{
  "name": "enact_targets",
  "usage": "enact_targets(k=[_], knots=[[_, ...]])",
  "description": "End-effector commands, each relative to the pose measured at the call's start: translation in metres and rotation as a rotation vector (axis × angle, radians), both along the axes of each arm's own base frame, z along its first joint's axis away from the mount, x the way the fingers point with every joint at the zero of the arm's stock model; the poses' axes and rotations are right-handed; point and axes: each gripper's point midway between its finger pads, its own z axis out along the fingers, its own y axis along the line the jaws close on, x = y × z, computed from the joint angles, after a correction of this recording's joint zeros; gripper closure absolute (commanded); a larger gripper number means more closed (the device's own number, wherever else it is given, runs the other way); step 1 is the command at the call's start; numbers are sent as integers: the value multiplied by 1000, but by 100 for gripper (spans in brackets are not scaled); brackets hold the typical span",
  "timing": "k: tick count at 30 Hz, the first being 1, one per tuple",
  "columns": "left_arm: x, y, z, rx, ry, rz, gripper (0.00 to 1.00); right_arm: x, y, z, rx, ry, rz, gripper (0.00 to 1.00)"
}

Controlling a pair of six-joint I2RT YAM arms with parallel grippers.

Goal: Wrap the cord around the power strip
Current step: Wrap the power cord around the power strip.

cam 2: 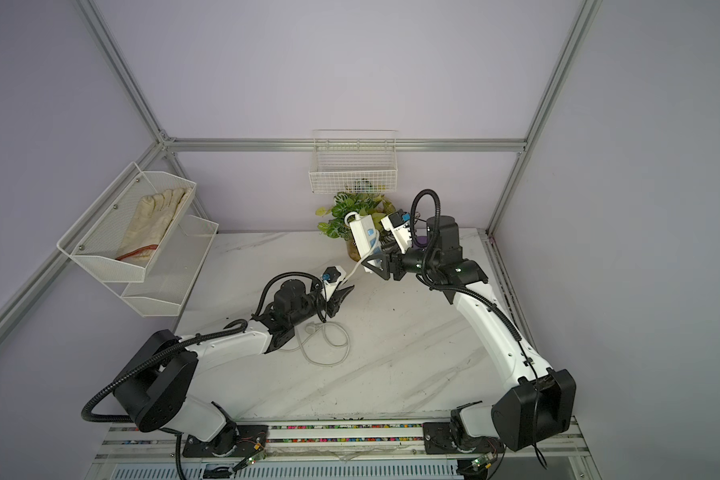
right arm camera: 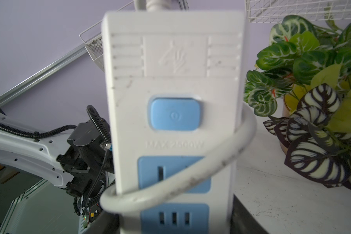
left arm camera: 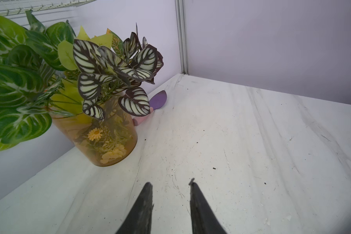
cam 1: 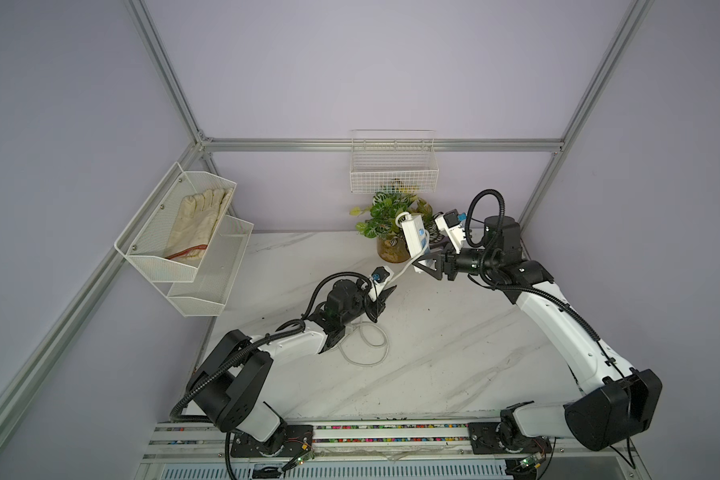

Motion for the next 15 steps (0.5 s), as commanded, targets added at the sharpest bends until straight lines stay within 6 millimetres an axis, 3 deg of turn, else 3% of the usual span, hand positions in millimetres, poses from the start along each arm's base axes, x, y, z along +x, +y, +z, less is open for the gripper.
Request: enact_targets(k=[1, 5, 15], knots=[[7, 13, -2, -60, -21, 52, 69, 0, 2, 13, 23, -19, 36, 100], [7, 18, -8, -62, -18, 53, 70, 3, -3, 11, 23, -14, 29, 100], [-18, 22, -9, 41, -78, -24, 68, 16, -14, 1, 8, 27, -6, 100]])
